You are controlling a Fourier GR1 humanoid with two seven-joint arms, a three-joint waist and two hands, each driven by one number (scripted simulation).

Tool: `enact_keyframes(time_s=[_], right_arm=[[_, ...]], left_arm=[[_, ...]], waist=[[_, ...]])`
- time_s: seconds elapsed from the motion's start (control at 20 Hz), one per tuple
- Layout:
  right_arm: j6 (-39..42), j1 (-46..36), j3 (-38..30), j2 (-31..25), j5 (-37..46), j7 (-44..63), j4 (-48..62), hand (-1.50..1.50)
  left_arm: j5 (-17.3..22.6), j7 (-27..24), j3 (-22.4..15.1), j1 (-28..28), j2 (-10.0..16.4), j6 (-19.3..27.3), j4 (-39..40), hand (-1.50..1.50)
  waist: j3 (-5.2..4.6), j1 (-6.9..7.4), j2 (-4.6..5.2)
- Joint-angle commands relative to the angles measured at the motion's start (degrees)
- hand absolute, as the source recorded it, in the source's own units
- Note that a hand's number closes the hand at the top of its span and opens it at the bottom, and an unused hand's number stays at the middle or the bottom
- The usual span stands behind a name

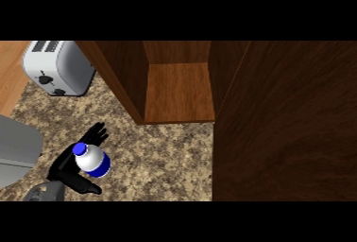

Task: Pick up the bottled water, place it into the cabinet and close the cabinet

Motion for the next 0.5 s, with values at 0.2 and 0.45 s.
enact_keyframes(time_s=[0.2,0.45], right_arm=[[-0.5,3.3,0.6,-2.4,2.8,-1.6,-5.3,-1.5],[-2.1,5.0,2.0,-3.1,3.1,-0.9,-8.3,-1.5]], left_arm=[[-2.4,-14.3,-1.5,-2.1,-0.6,-4.5,10.7,1.5],[-8.9,-21.6,-5.7,-2.4,-1.2,5.2,11.5,1.5]], waist=[[-0.07,-0.27,-0.01],[-0.1,-0.11,-0.01]])
